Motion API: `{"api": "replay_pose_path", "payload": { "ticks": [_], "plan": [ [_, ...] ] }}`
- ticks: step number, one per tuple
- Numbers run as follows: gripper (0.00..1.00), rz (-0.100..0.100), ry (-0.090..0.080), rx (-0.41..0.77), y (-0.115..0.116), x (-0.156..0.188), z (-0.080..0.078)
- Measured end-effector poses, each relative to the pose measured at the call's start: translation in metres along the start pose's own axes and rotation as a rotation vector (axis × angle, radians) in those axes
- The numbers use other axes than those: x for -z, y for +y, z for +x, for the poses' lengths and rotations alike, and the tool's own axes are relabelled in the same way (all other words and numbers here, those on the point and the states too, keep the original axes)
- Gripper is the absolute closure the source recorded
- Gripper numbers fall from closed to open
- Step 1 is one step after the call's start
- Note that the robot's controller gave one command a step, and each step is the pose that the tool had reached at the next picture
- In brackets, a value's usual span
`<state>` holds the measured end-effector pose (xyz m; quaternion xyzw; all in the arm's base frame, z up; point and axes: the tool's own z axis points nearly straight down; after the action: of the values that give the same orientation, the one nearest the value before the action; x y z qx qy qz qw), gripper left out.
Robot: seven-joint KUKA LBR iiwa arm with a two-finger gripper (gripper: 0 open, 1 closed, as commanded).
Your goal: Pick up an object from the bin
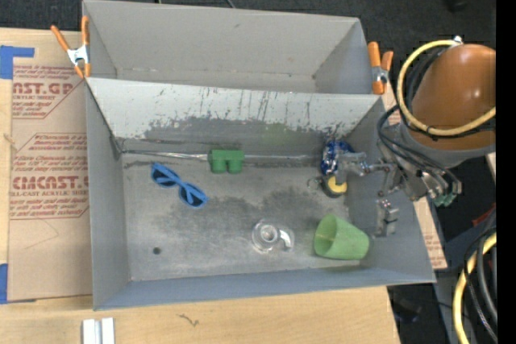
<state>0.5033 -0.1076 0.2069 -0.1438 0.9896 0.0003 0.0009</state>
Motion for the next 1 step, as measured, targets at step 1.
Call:
{"api": "replay_pose_path", "payload": {
  "ticks": [1],
  "plan": [
    [0.0, 0.001, -0.006, 0.231, 0.0107, -0.1387, 0.0138]
  ]
}}
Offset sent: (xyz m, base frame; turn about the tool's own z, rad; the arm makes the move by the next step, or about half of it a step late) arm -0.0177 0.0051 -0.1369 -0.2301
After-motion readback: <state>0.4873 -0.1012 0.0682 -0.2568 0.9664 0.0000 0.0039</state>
